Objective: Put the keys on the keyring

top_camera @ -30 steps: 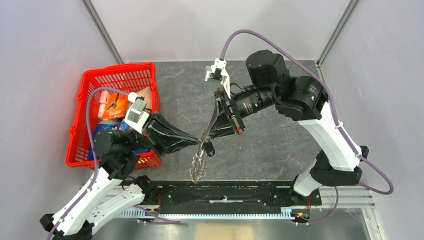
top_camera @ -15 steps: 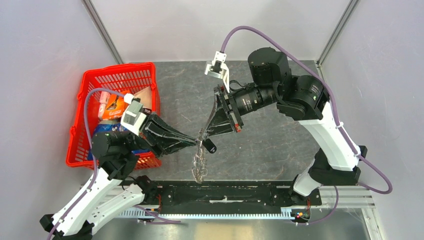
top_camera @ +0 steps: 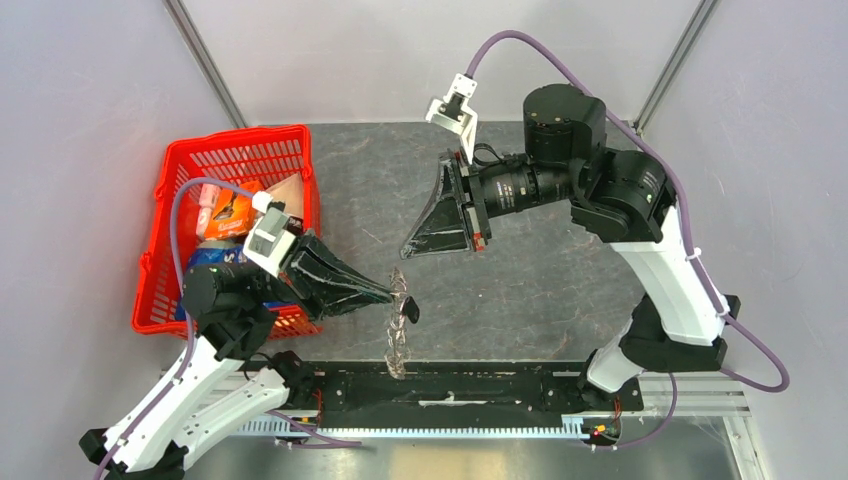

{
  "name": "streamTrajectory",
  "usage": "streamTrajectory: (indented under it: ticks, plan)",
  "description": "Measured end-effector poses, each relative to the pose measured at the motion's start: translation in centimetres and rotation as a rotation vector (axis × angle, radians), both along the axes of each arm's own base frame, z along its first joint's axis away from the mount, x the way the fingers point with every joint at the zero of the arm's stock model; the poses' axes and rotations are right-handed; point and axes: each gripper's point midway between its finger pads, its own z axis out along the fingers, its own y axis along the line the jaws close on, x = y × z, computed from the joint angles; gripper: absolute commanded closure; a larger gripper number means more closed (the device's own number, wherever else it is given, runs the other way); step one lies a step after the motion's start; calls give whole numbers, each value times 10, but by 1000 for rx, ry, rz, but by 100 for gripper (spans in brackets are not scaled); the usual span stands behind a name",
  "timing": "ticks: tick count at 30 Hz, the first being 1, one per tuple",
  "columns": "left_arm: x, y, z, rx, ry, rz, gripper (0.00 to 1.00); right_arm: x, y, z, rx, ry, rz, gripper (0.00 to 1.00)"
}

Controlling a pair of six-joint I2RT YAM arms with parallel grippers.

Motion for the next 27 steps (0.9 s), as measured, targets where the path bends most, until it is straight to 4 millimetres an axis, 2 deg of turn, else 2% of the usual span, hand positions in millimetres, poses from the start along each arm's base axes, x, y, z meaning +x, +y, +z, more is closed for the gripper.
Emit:
streamTrajectory:
  ticks: [5, 8, 12, 21, 25, 27]
  plan:
    - [0, 0, 0, 2, 2, 0, 98, -7, -11, -6, -10, -15, 4, 77]
    - [0, 0, 0, 2, 3, 1, 98, -11, -18, -13, -19, -34, 19, 70]
    - [0, 0, 0, 5, 7, 1, 98, -16, -20, -21, -30, -45, 54, 70]
    - [3, -1, -2, 14, 23, 7, 98, -13, -9, -52, -89, -39, 110, 63]
    - [4, -2, -2, 17, 27, 9, 98, -15, -12, -63, -110, -35, 120, 63]
    - [5, -3, -3, 21, 32, 11, 98, -16, -17, -71, -124, -36, 119, 58]
